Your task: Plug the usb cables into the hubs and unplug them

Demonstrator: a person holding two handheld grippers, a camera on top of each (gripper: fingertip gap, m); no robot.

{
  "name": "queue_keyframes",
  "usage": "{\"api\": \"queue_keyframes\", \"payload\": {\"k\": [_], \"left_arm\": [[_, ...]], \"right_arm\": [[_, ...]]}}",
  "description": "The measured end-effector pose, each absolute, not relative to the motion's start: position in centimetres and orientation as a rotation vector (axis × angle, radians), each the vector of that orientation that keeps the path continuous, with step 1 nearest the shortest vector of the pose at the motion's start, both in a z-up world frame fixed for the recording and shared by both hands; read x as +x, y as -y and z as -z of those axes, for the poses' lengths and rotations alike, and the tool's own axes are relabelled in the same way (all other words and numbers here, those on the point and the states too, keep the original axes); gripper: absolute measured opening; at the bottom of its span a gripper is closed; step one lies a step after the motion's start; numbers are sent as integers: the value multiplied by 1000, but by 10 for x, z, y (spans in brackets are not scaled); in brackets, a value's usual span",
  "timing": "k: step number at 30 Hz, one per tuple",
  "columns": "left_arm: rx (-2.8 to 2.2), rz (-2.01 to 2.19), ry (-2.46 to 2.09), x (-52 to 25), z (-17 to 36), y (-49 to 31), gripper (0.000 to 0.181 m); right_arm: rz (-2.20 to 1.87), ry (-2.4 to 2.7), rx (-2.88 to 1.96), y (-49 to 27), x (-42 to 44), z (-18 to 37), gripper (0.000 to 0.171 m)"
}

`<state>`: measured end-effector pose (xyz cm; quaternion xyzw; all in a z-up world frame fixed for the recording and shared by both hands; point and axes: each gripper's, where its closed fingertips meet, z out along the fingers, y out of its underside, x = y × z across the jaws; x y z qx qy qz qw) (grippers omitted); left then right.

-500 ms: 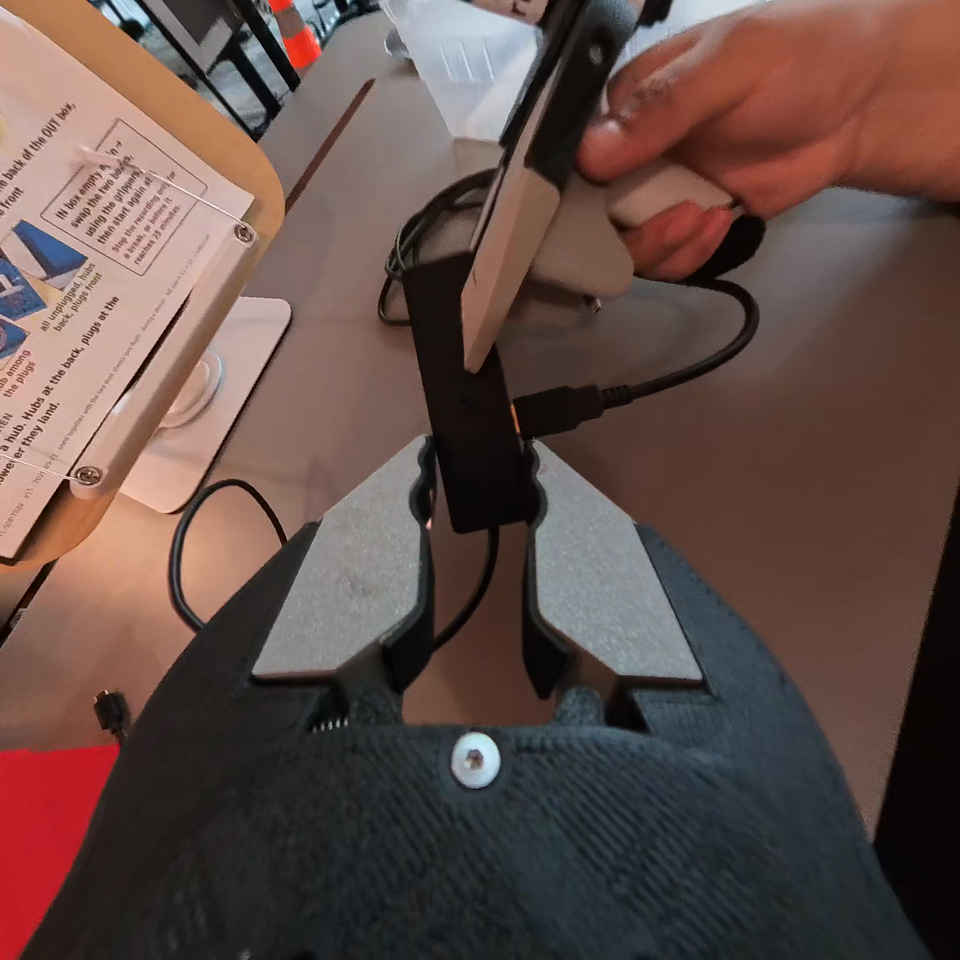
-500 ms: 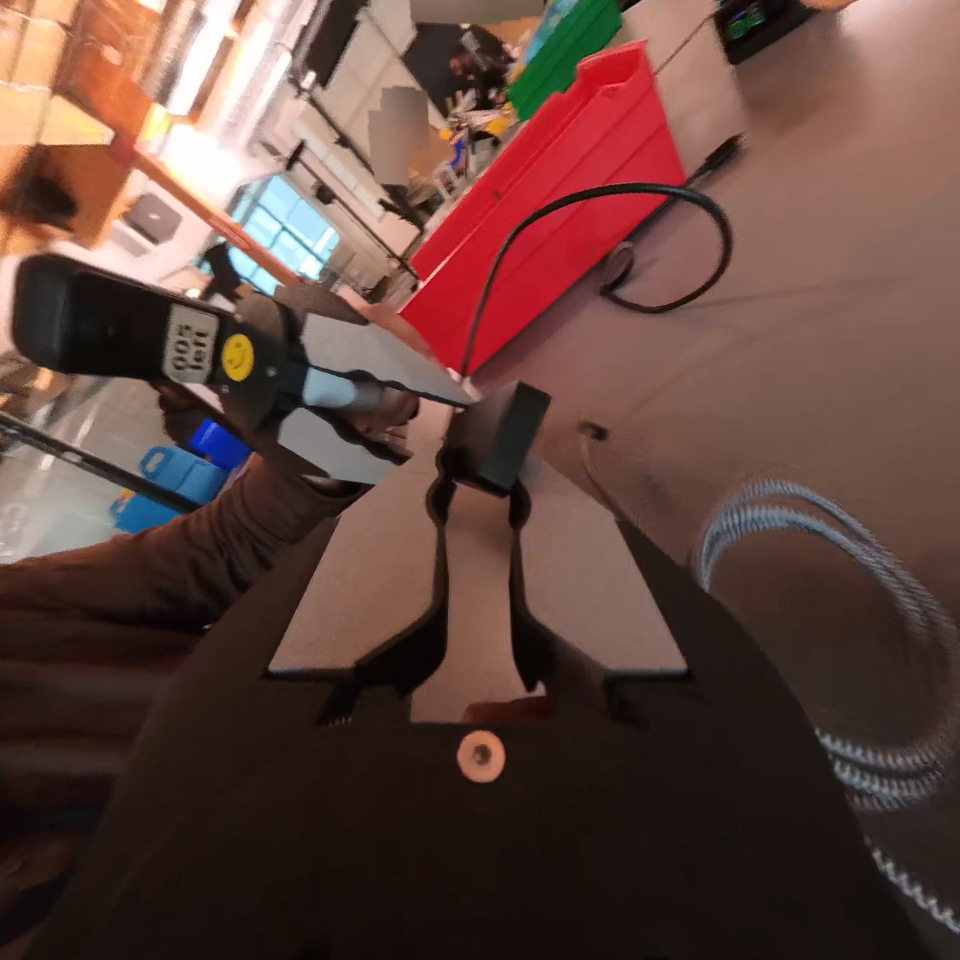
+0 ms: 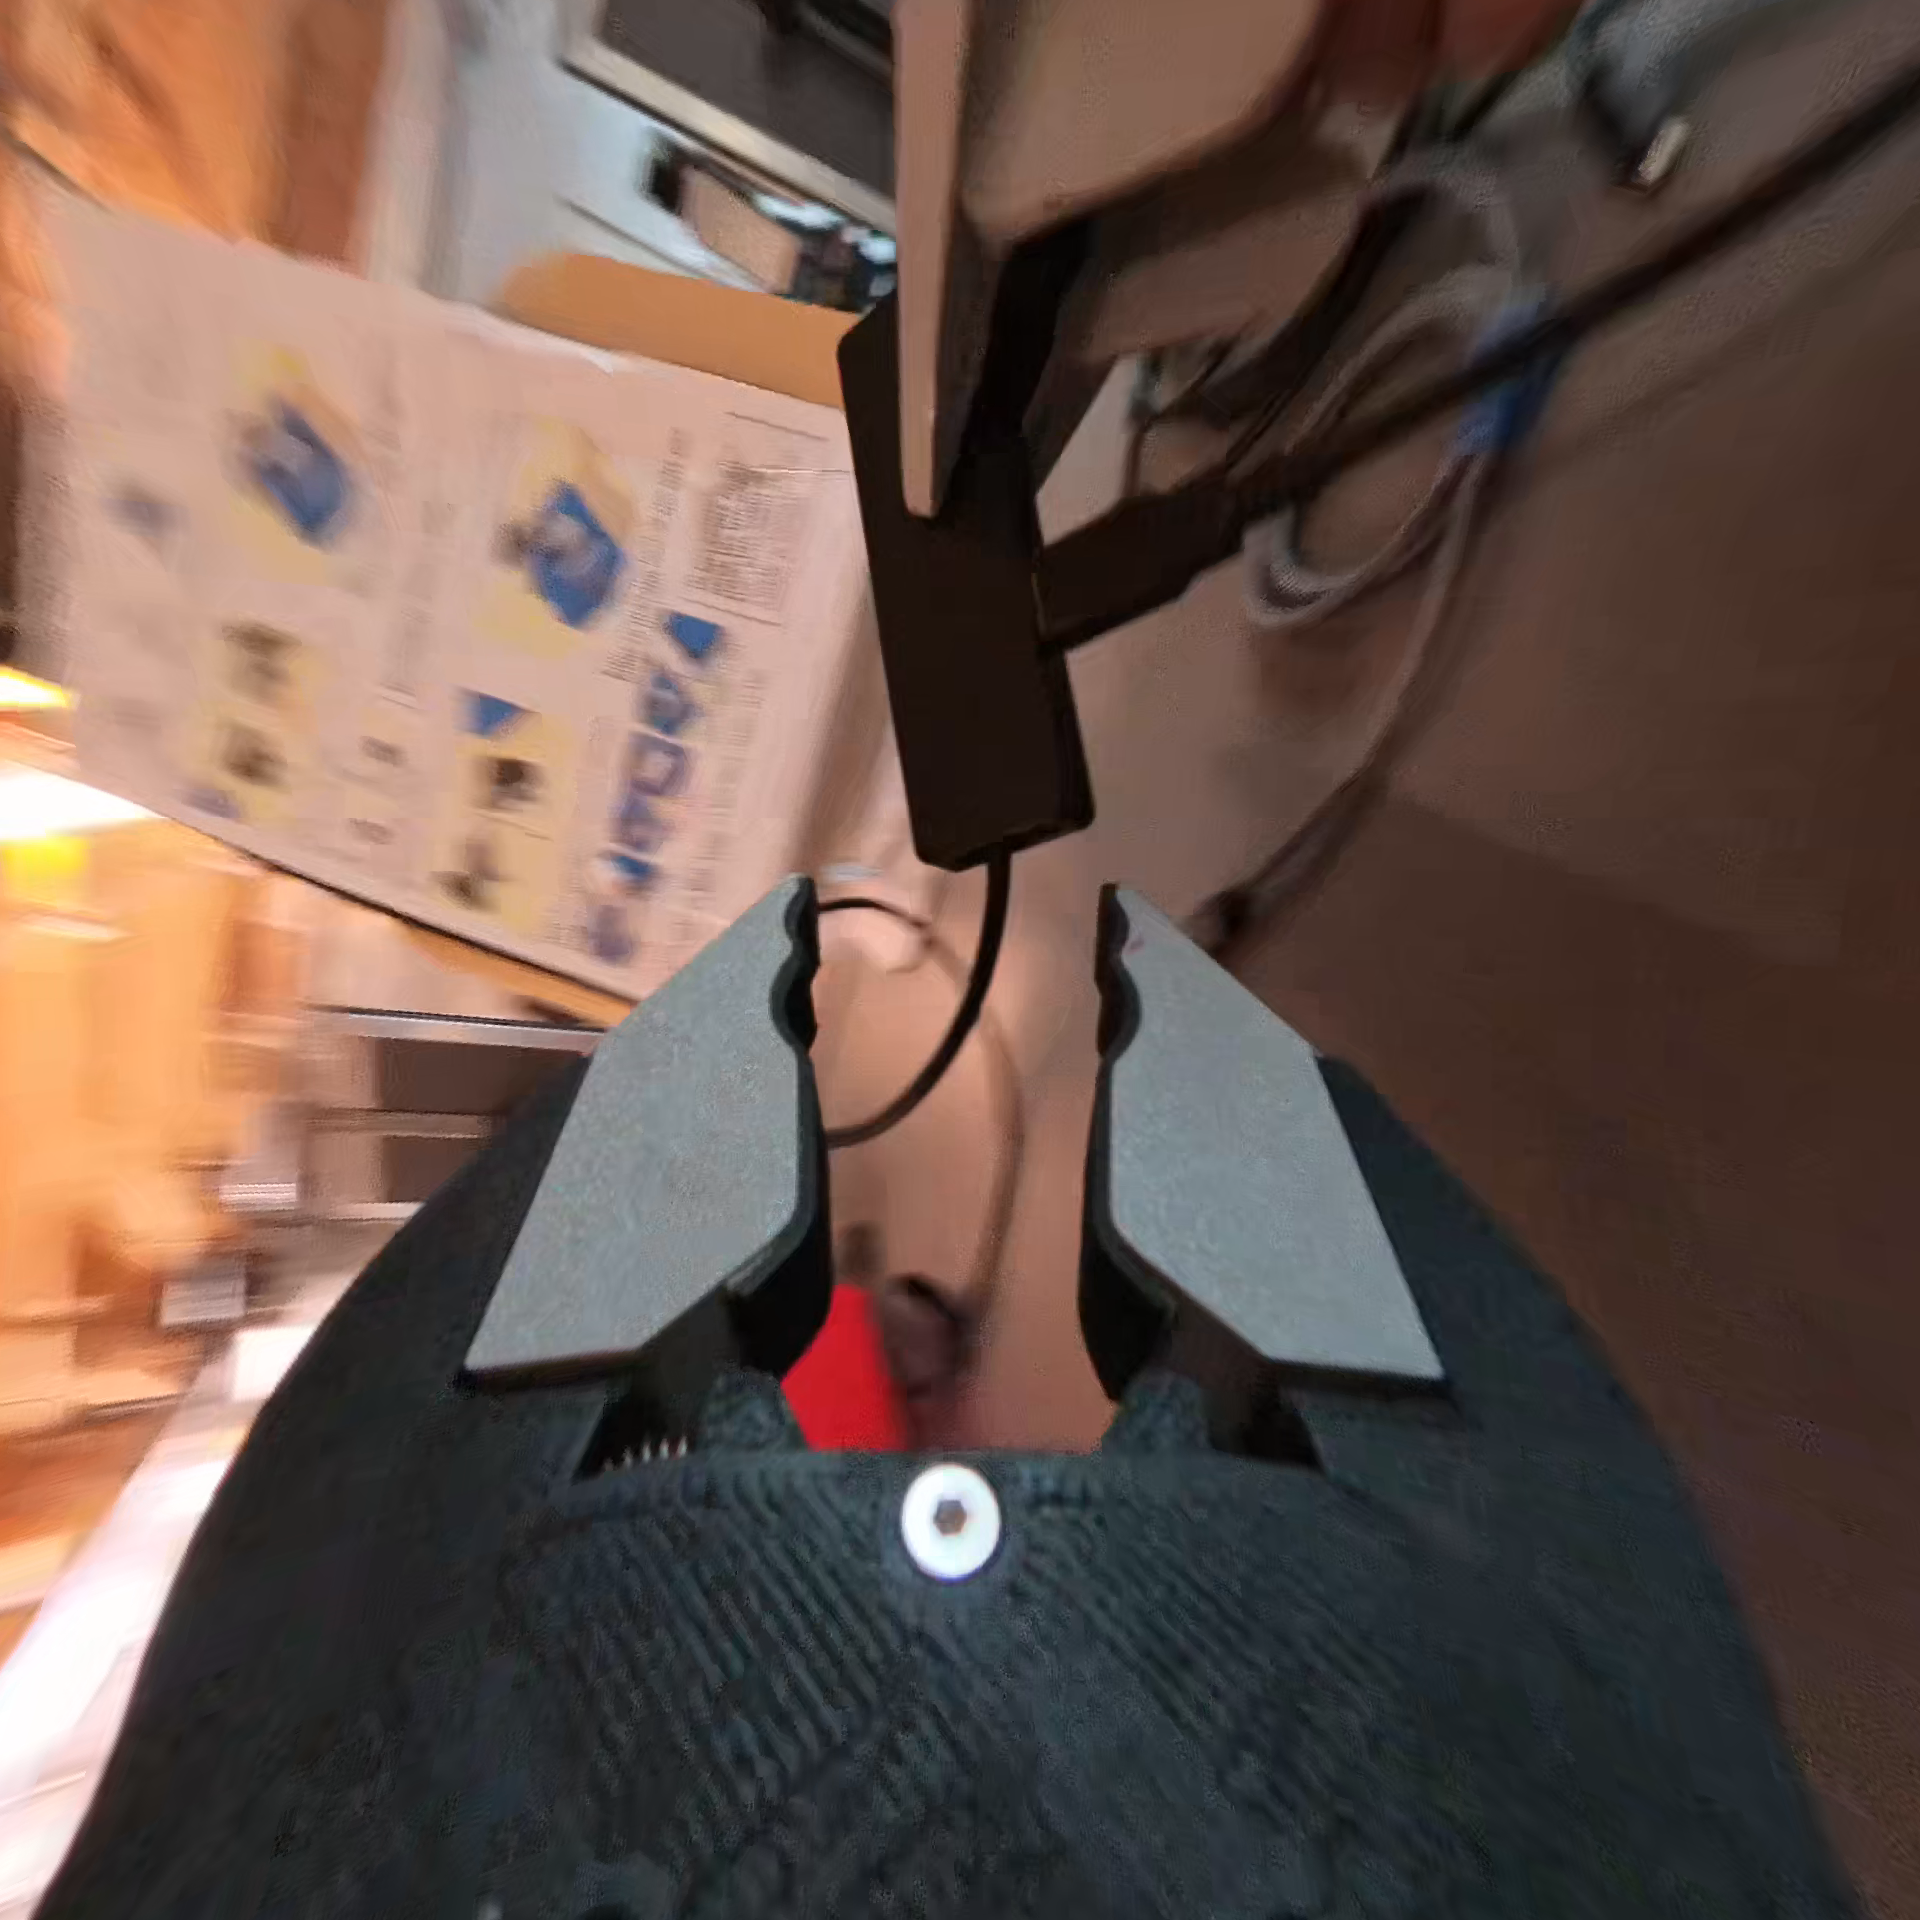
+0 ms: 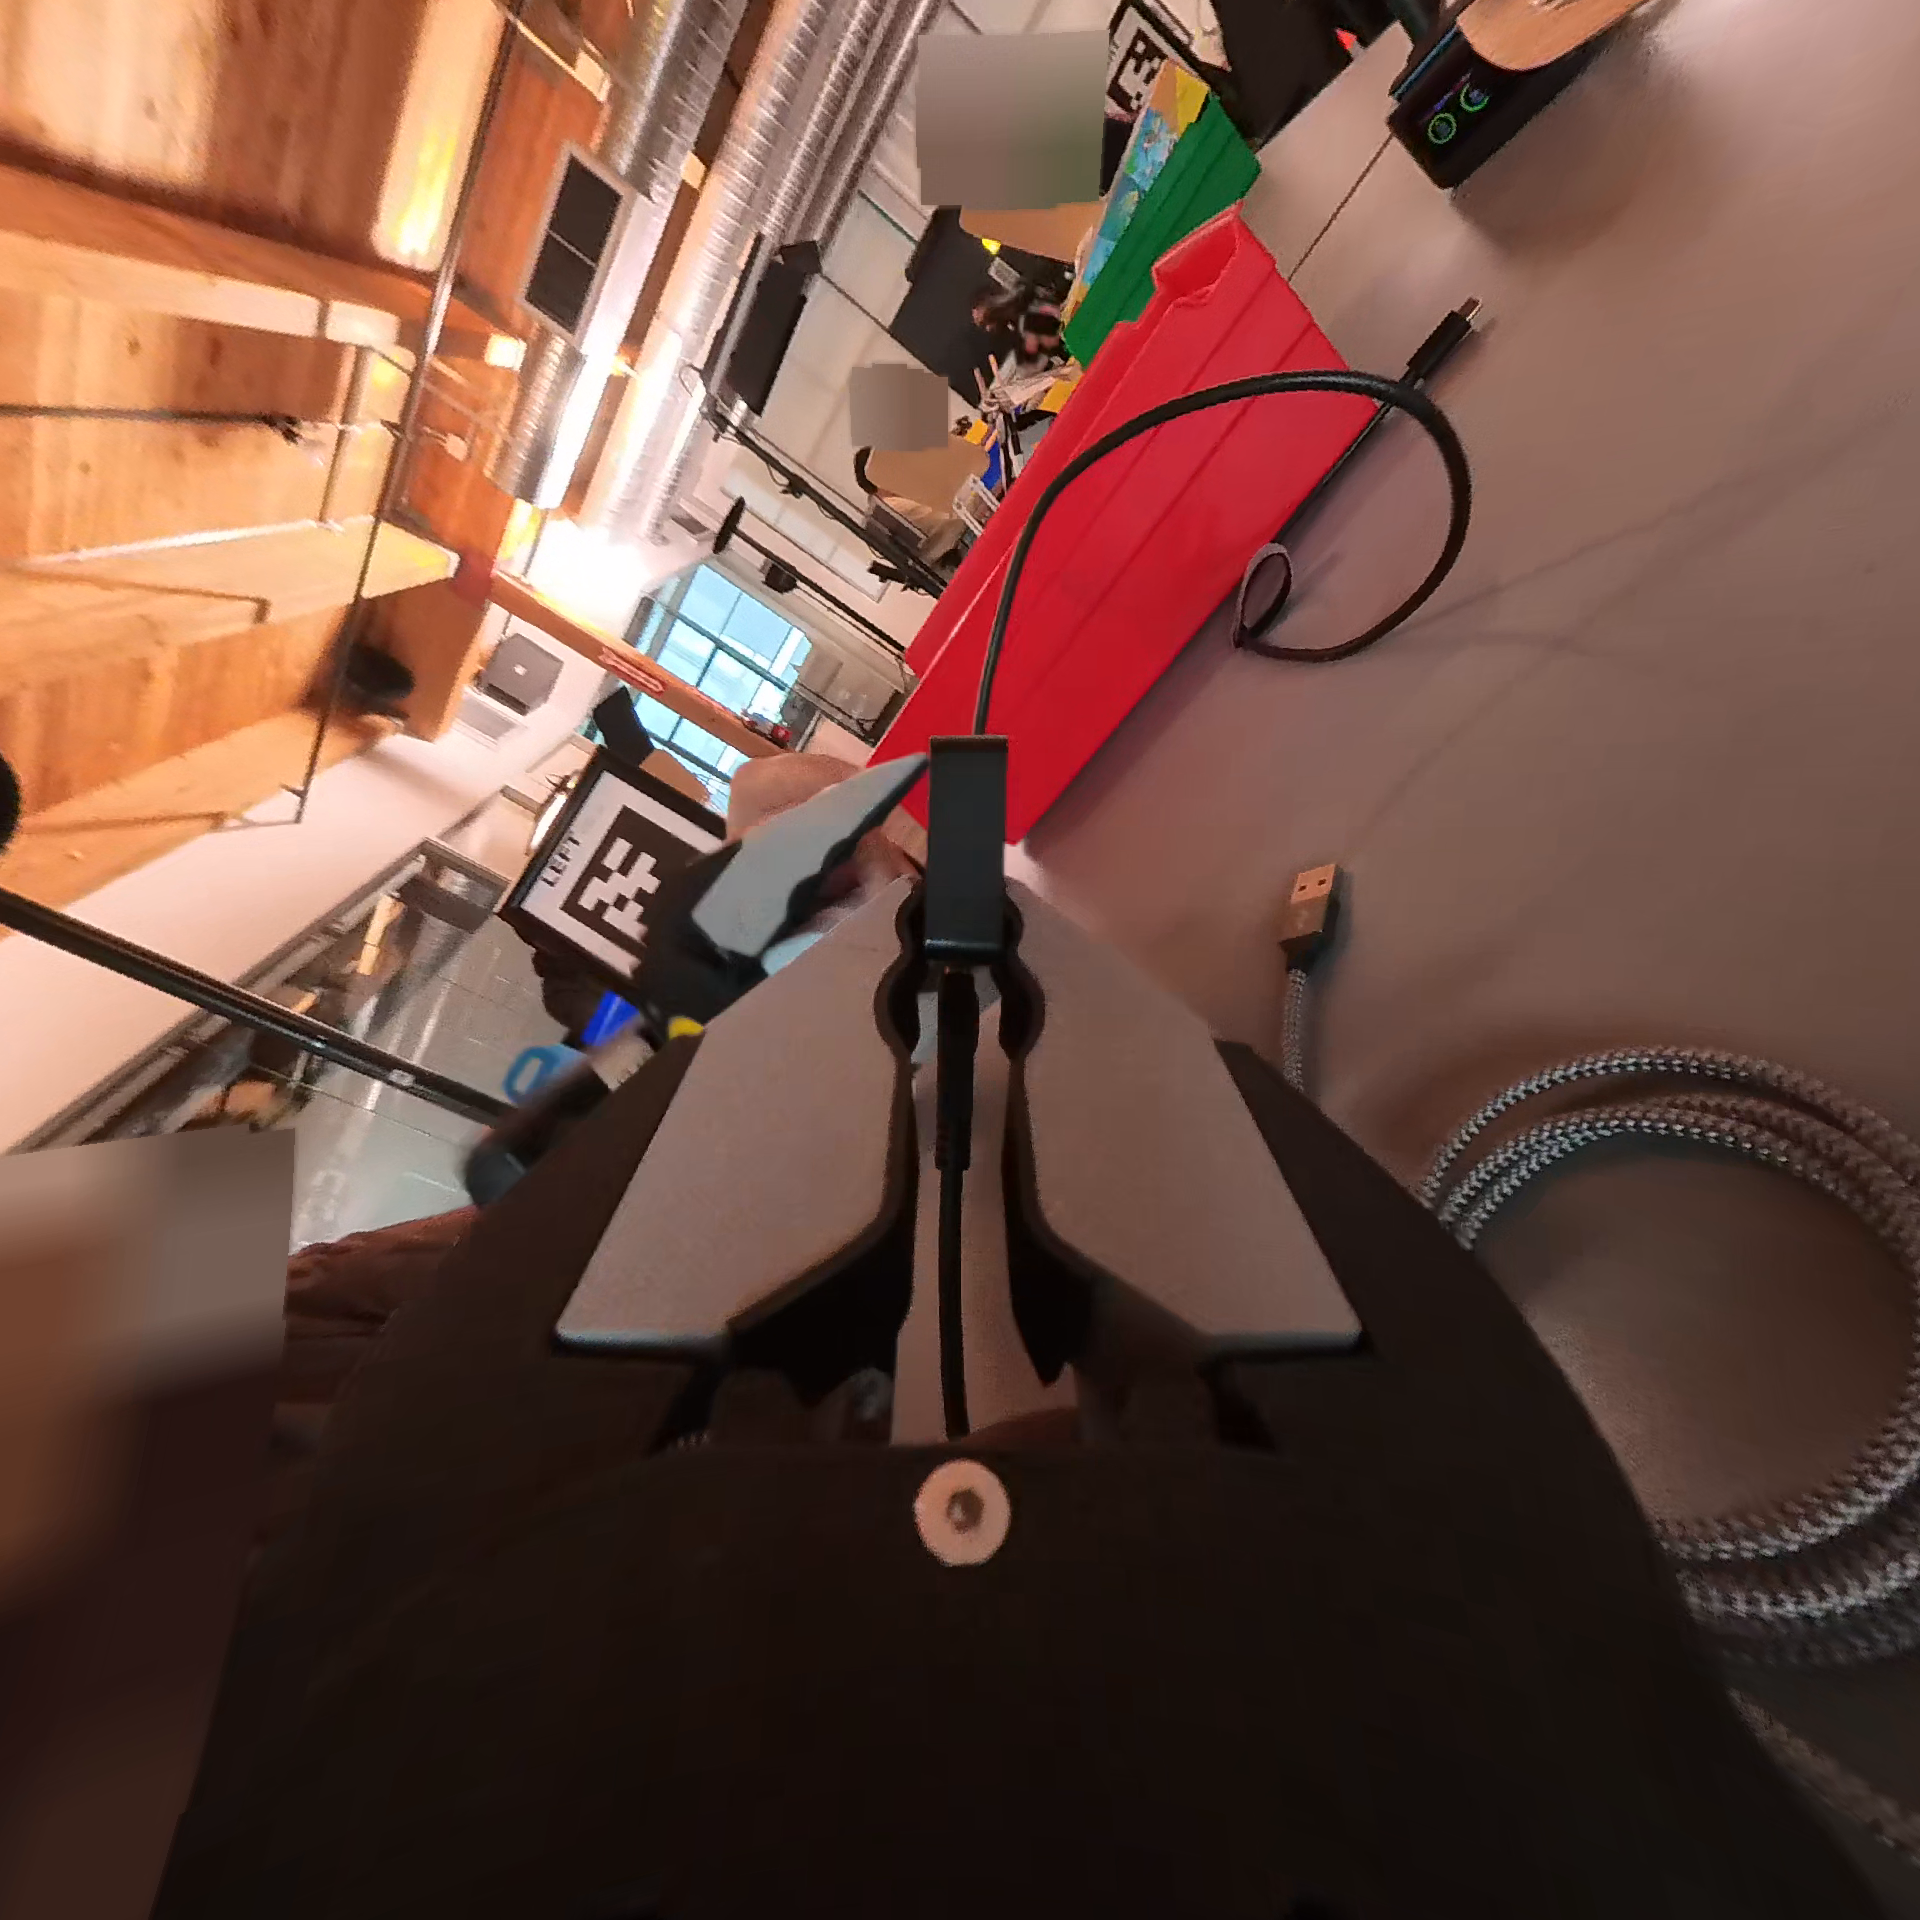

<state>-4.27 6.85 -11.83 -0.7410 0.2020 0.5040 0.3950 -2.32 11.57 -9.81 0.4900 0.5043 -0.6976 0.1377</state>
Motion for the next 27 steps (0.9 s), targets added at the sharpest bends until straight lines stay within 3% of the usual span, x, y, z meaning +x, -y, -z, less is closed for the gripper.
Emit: {"api": "queue_keyframes", "payload": {"k": [2, 6, 11, 21, 27], "left_arm": [[-1739, -1593, -665, -48, 113, -70, 49], [-1525, -1763, -808, -37, 112, -81, 47], [-1303, -1828, -906, -20, 99, -91, 11], [-1458, -1666, -824, -32, 119, -84, 10], [-1456, -1608, -764, -31, 113, -82, 10]], "right_arm": [[2011, -1415, 1403, -114, -23, 97, 7], [1972, -1347, 1372, -110, -20, 98, 7], [1862, -1354, 1268, -88, -9, 103, 8], [1886, -1831, 1551, -107, -29, 126, 28], [2011, -1847, 1614, -122, -36, 114, 23]]}}
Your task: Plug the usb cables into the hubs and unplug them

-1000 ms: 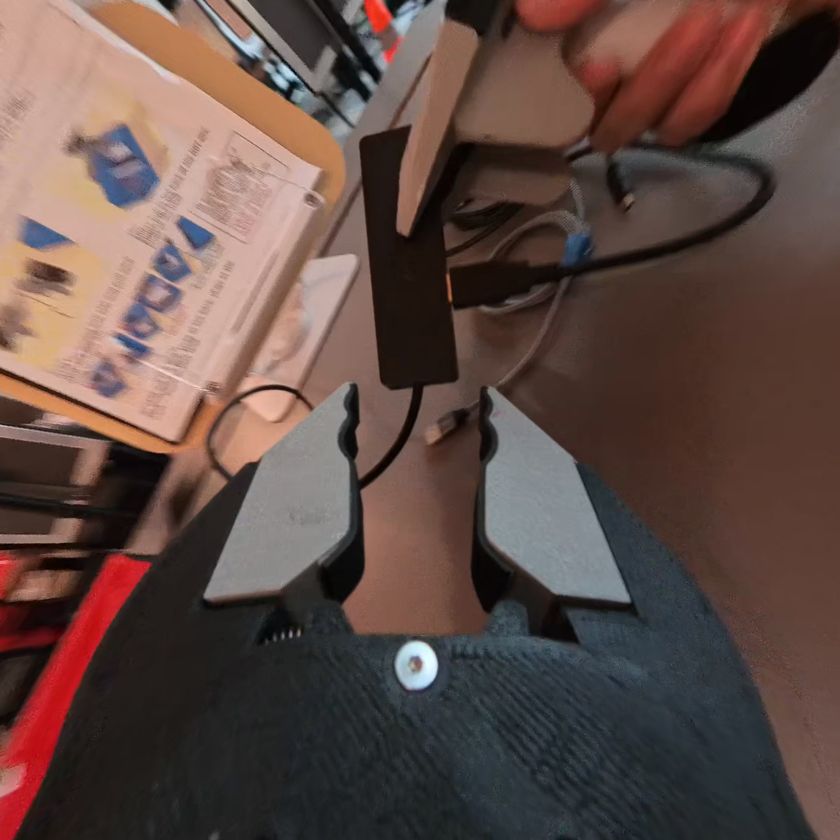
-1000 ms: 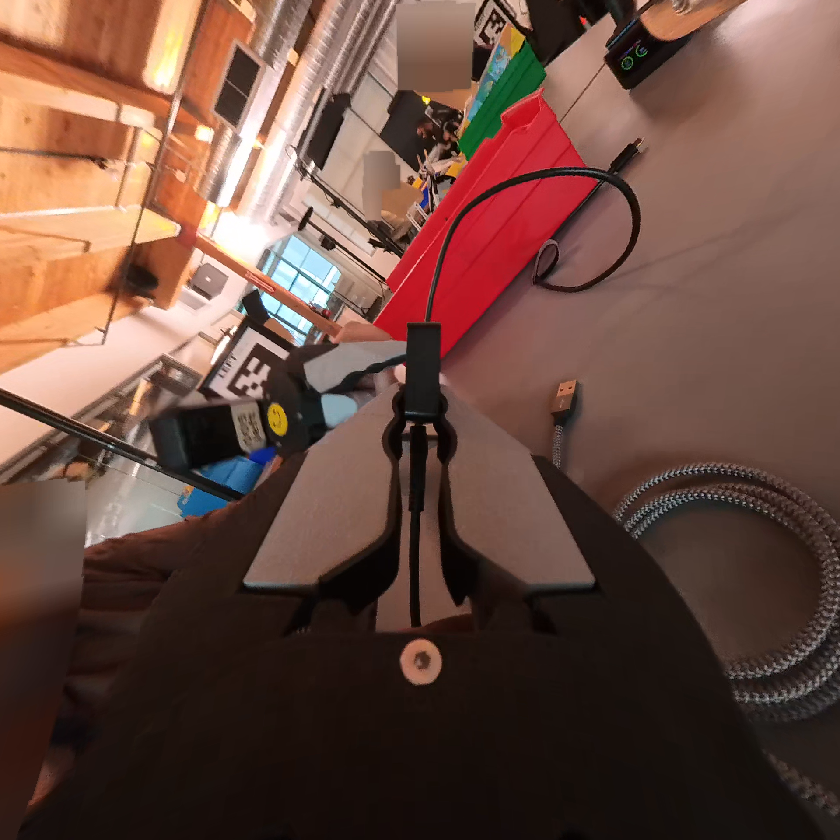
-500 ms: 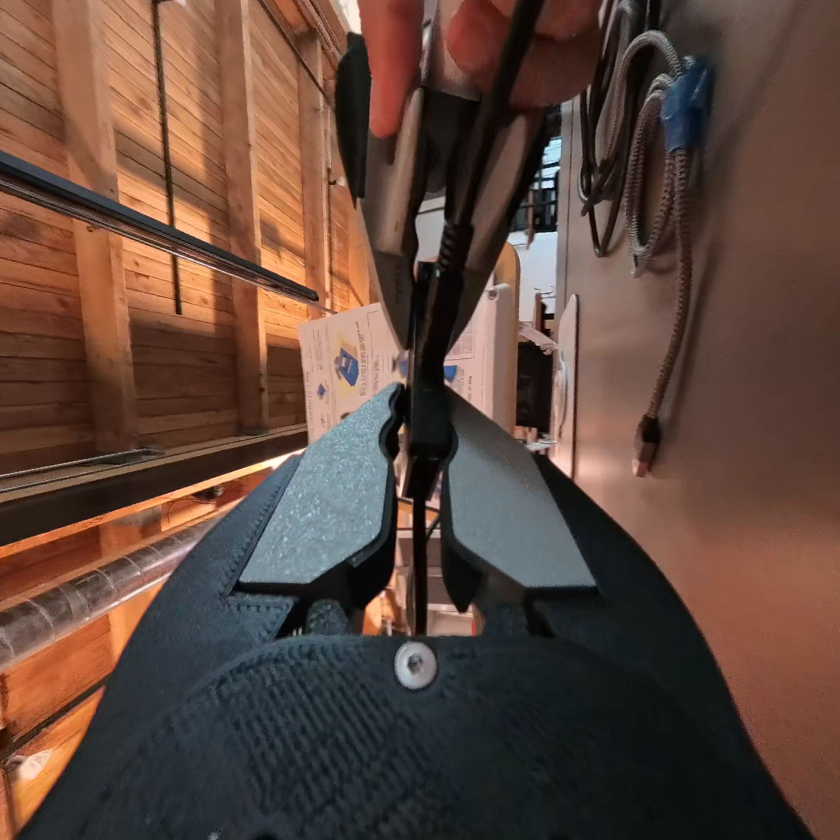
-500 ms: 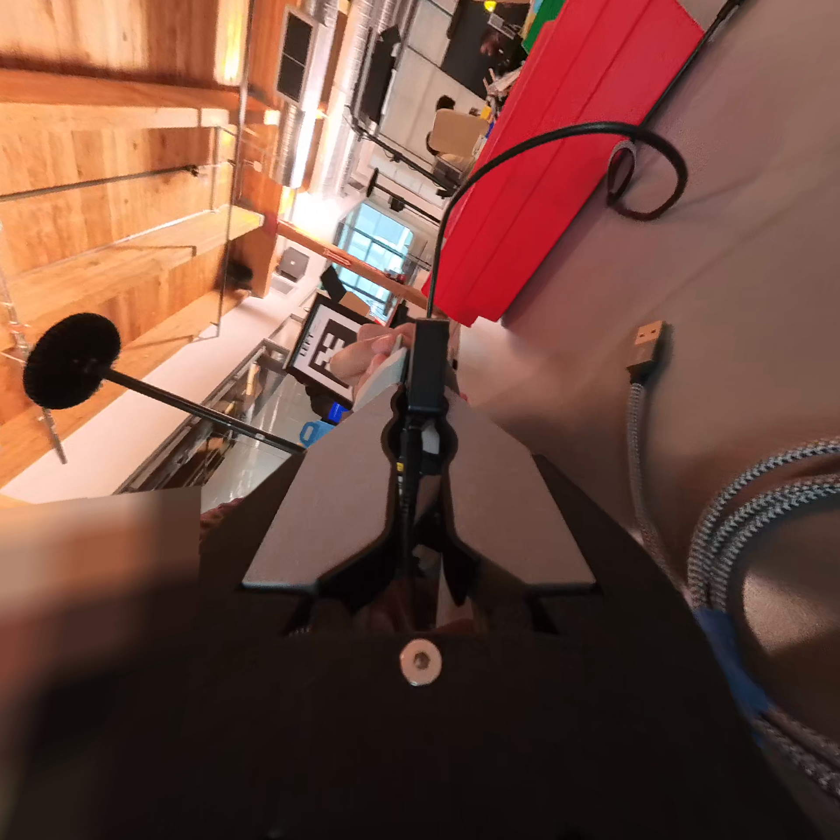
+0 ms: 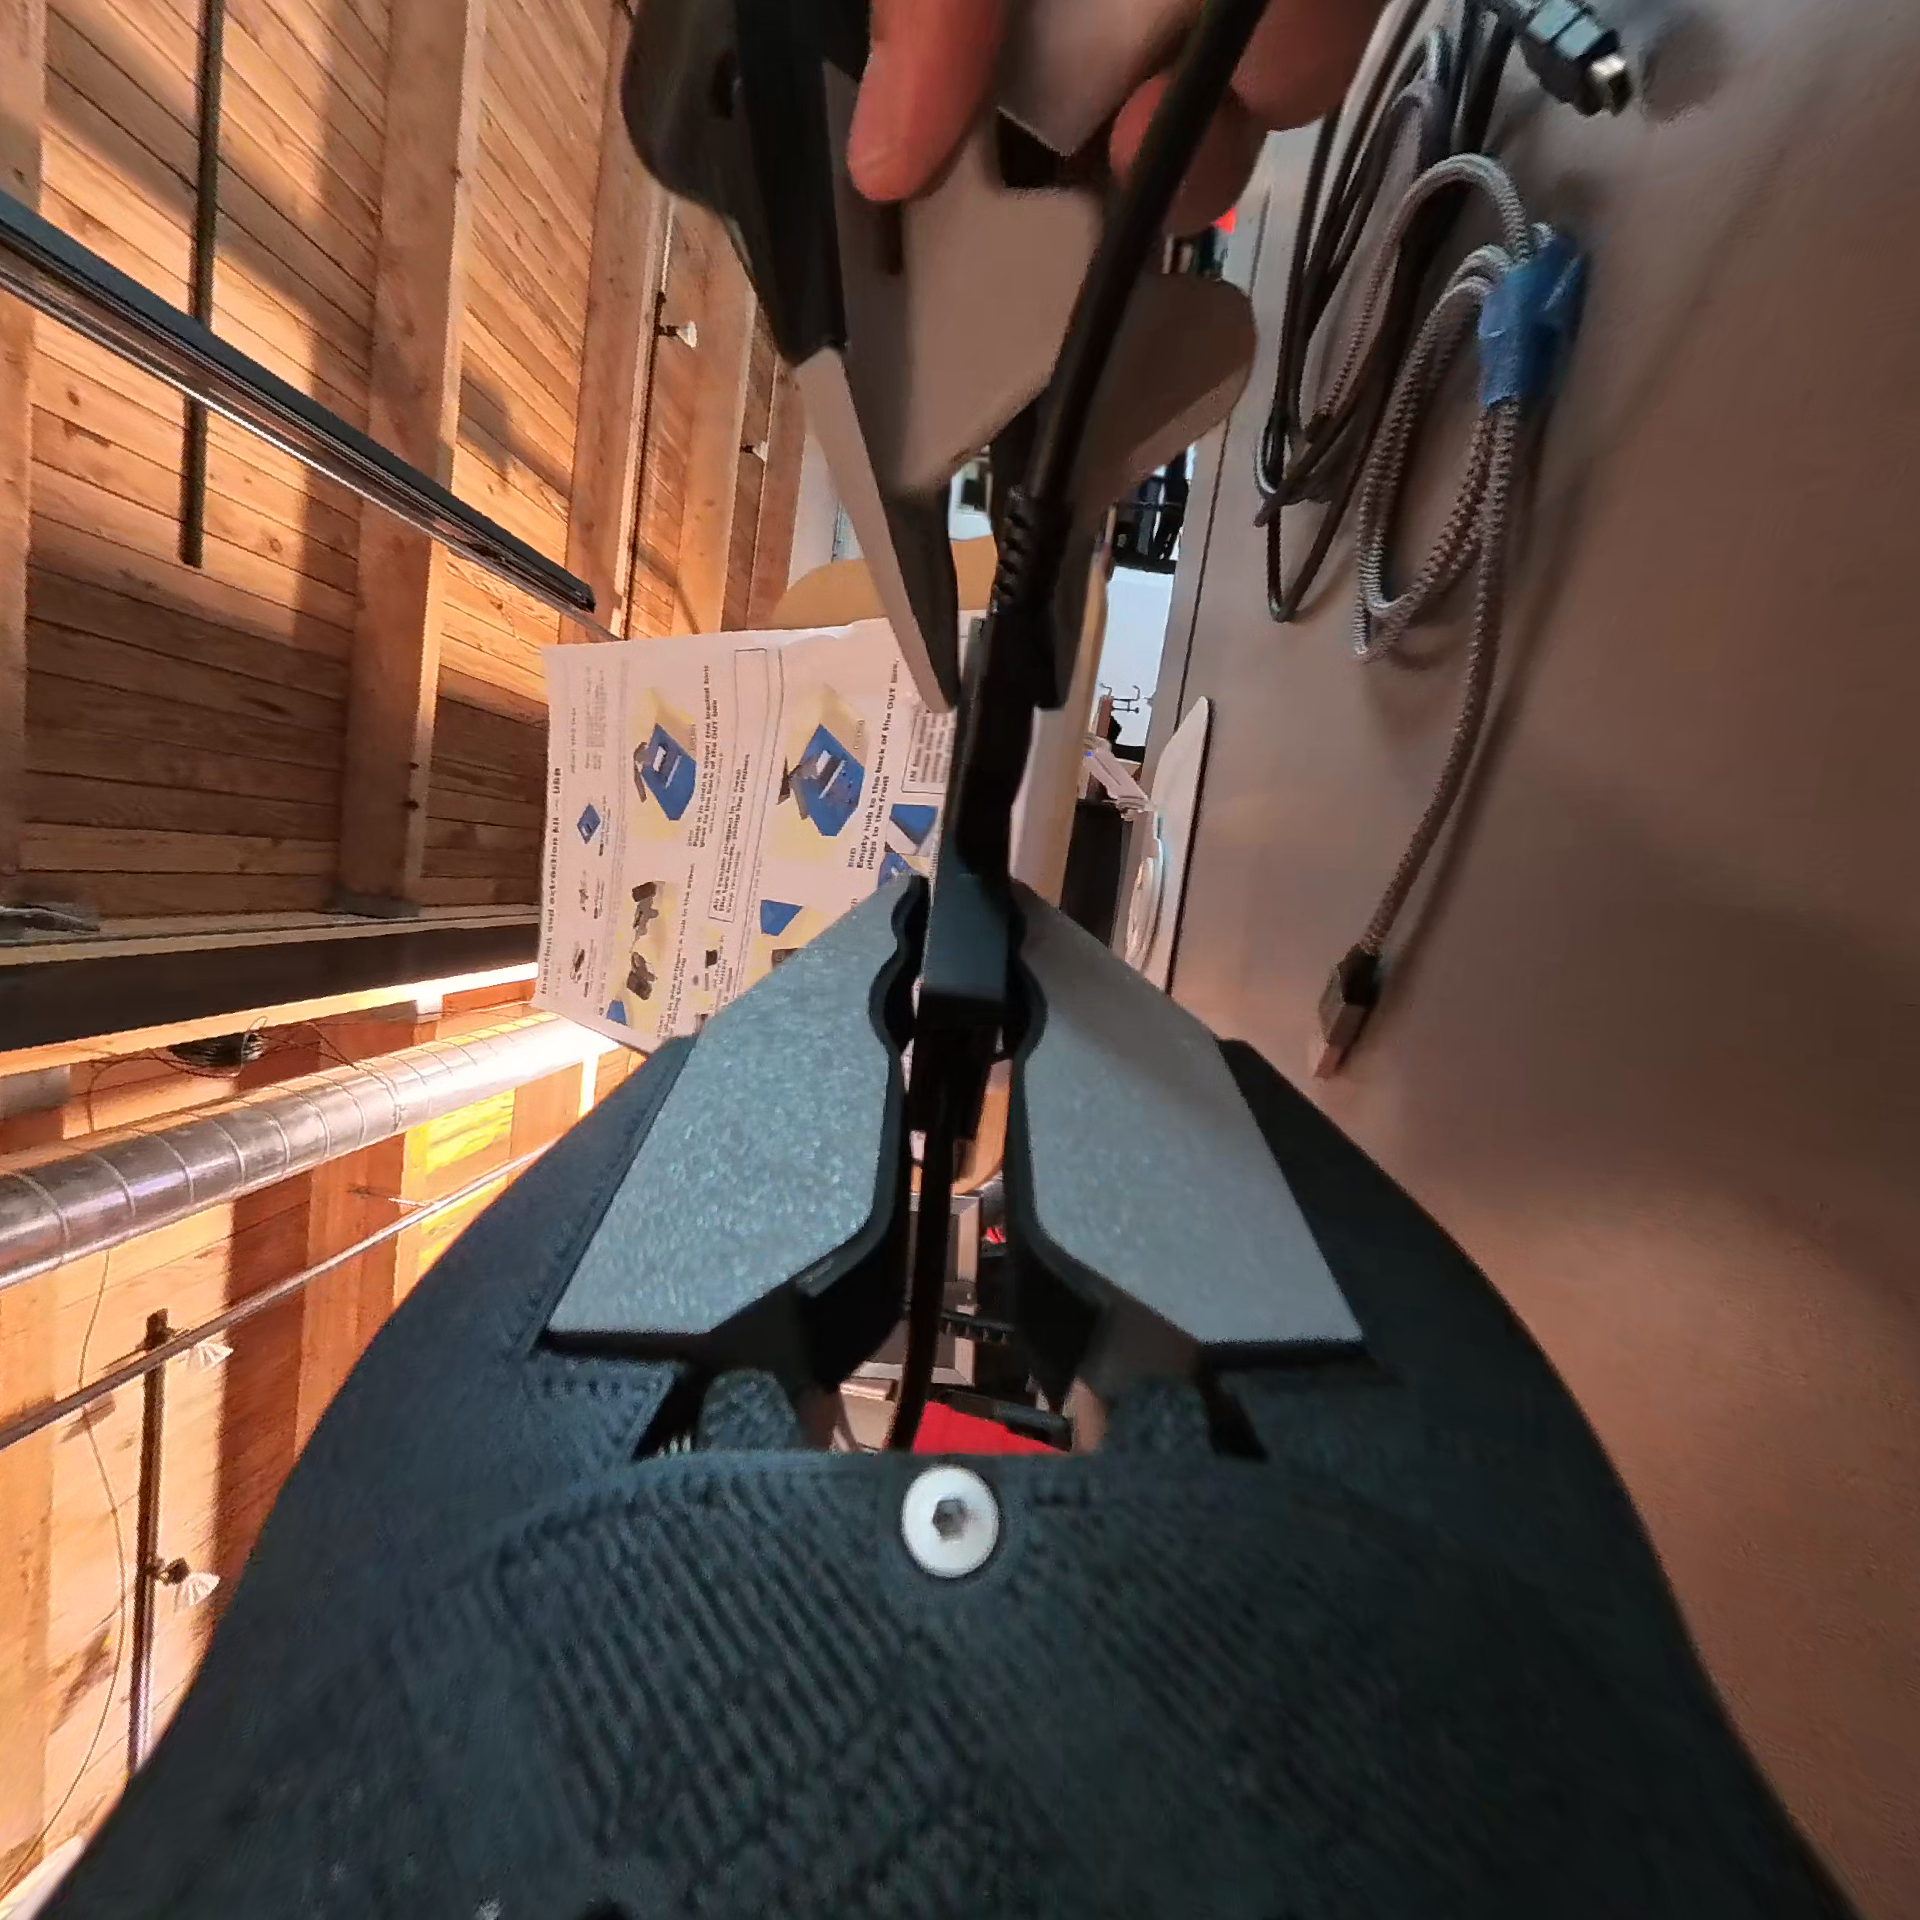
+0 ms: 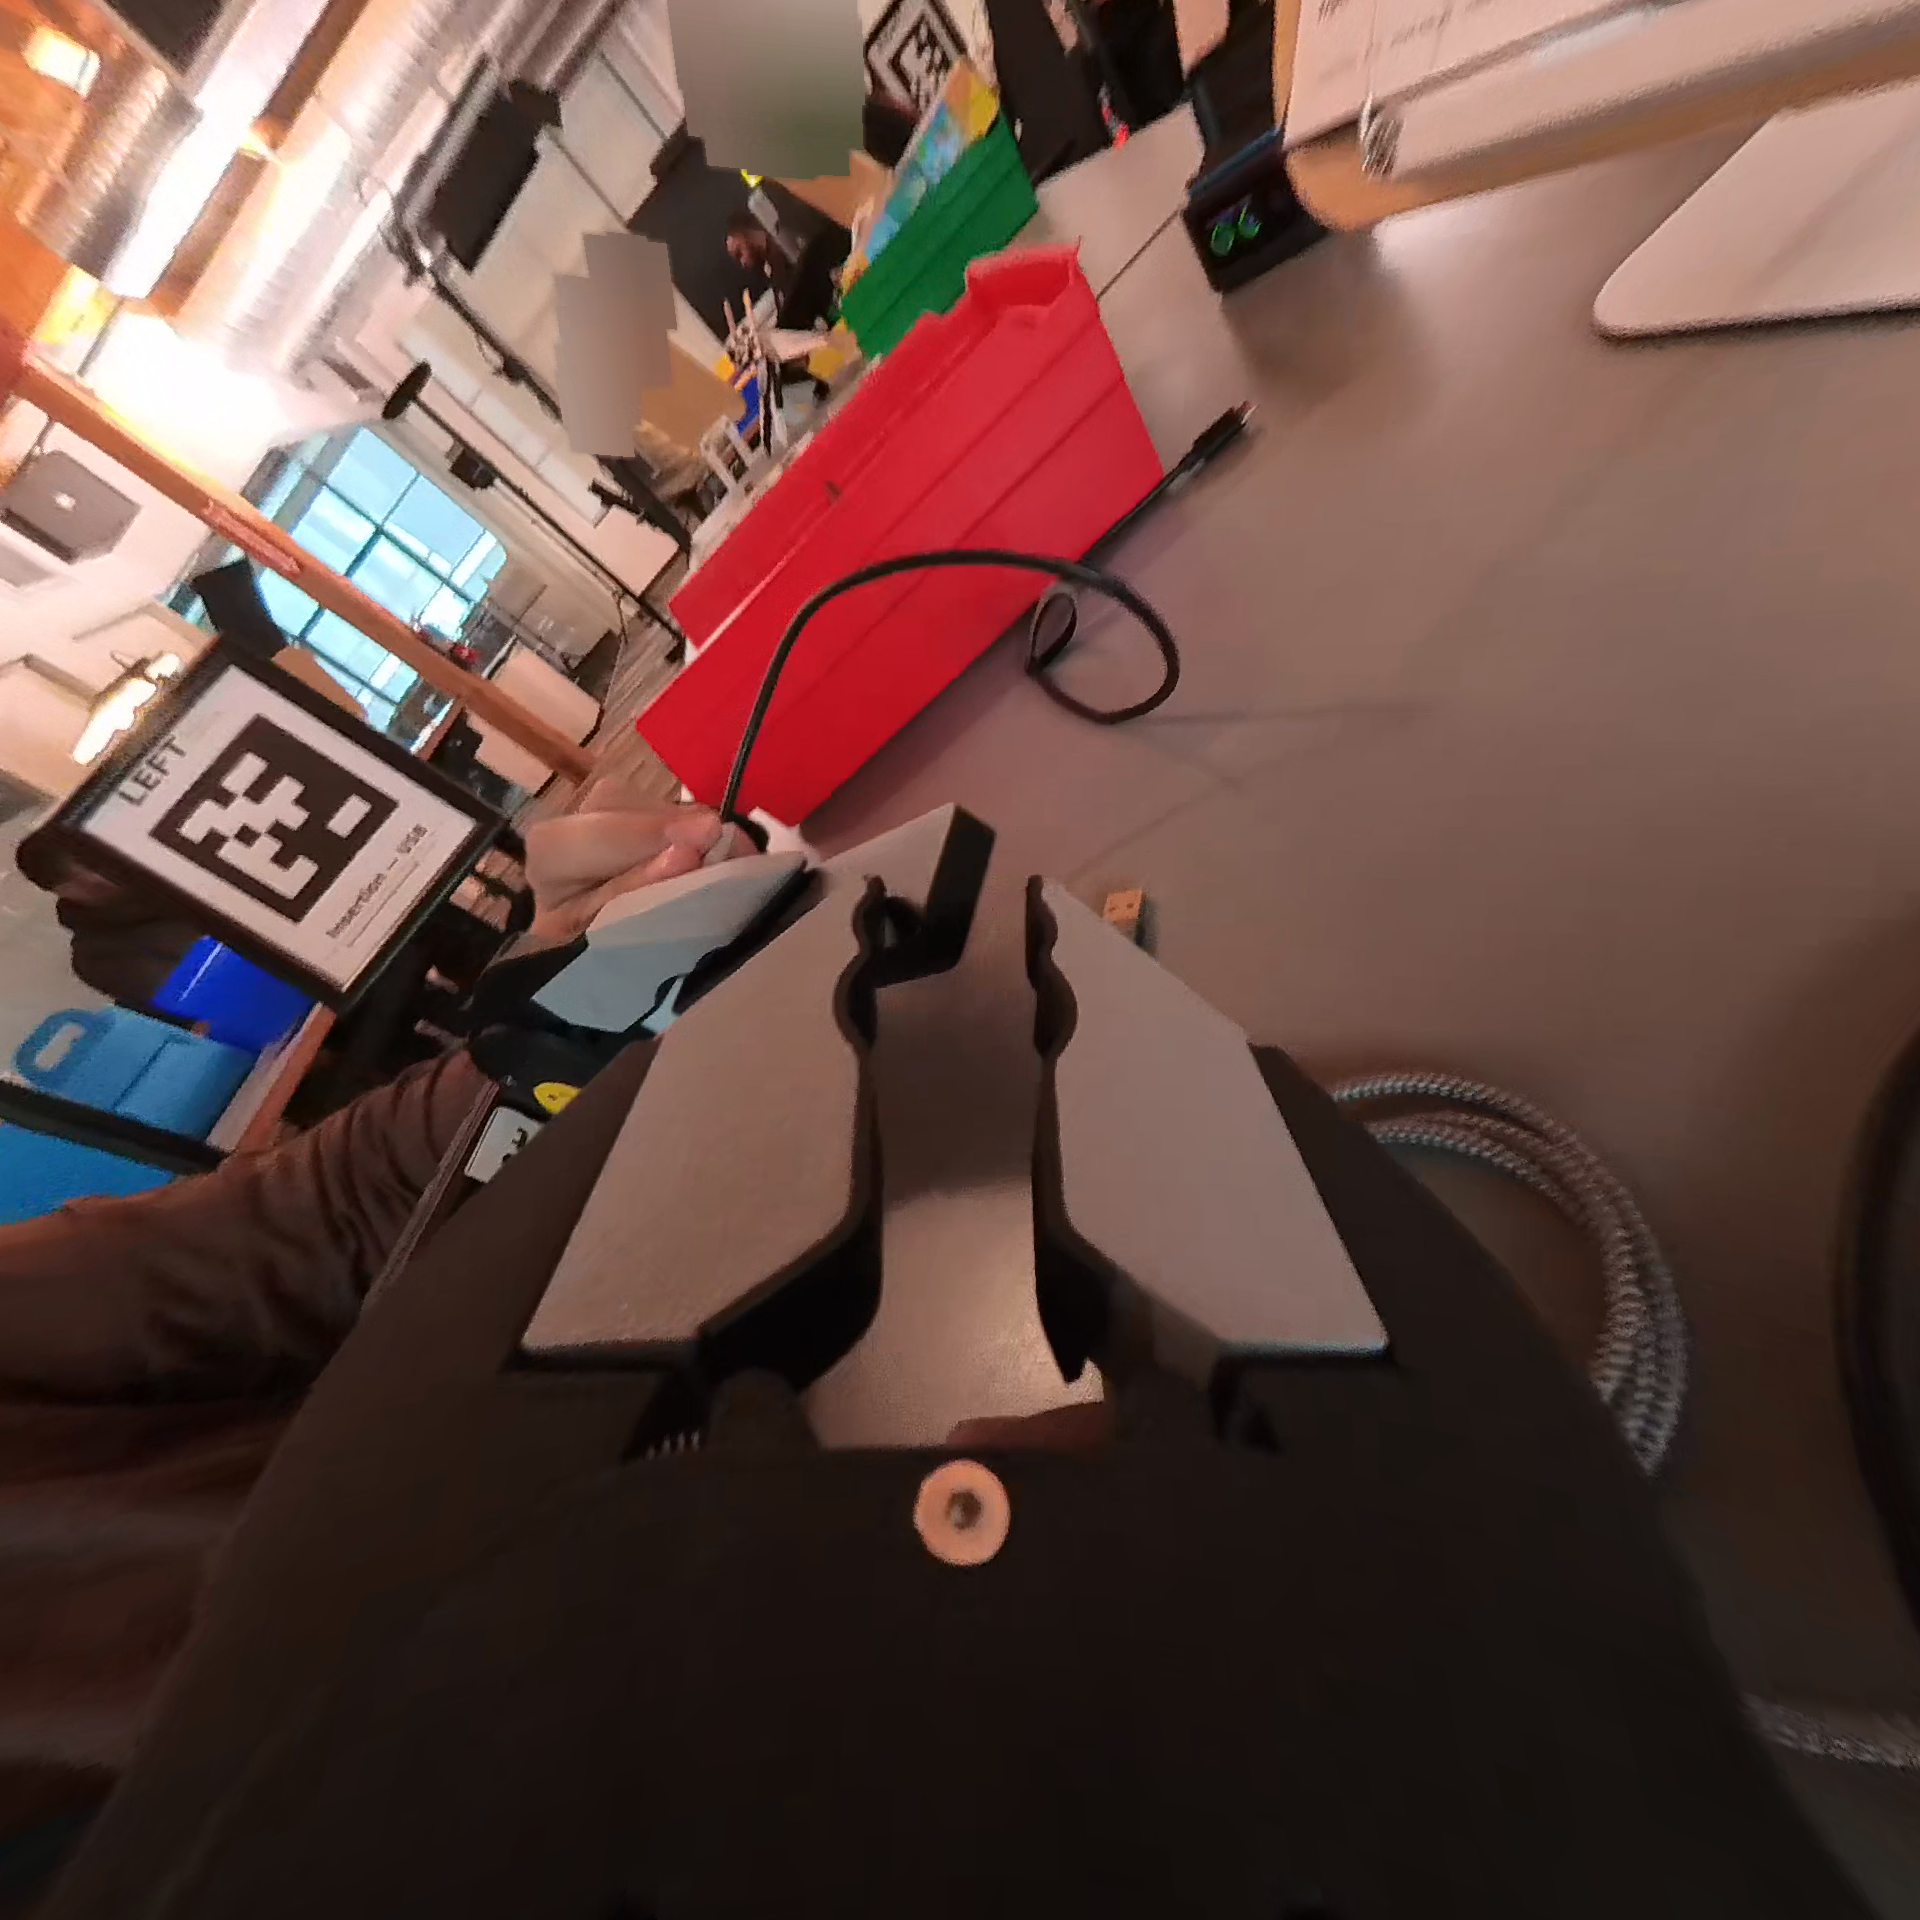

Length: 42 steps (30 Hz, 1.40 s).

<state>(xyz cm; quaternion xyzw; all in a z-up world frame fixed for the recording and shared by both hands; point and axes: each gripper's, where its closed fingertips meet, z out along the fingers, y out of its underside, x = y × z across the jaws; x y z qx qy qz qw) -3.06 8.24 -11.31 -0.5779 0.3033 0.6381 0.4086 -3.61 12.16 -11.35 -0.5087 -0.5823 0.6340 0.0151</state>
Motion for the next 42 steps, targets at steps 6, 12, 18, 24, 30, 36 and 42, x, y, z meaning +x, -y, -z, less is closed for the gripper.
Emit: {"api": "queue_keyframes", "payload": {"k": [6, 12, 18, 24, 30, 36, 42], "left_arm": [[-1449, -1600, -756, -27, 111, -80, 10], [-1487, -1579, -764, -29, 118, -82, 10], [-1558, -1578, -711, -42, 120, -79, 9], [-1570, -1532, -703, -40, 121, -79, 10], [-1575, -1508, -719, -36, 126, -81, 10], [-1559, -1516, -813, -25, 134, -85, 9], [-1597, -1493, -789, -34, 134, -80, 9]], "right_arm": [[-1716, 1707, -1513, -148, -46, 112, 0], [-1567, 1792, -1358, -131, -45, 113, 0], [-1437, 1782, -1302, -138, -45, 114, 0], [-1368, 1853, -1284, -132, -45, 125, 0], [-1263, 1867, -1253, -133, -49, 132, 0], [-1189, 1889, -1243, -132, -53, 141, 0], [-1134, 1906, -1219, -136, -52, 140, 0]]}}
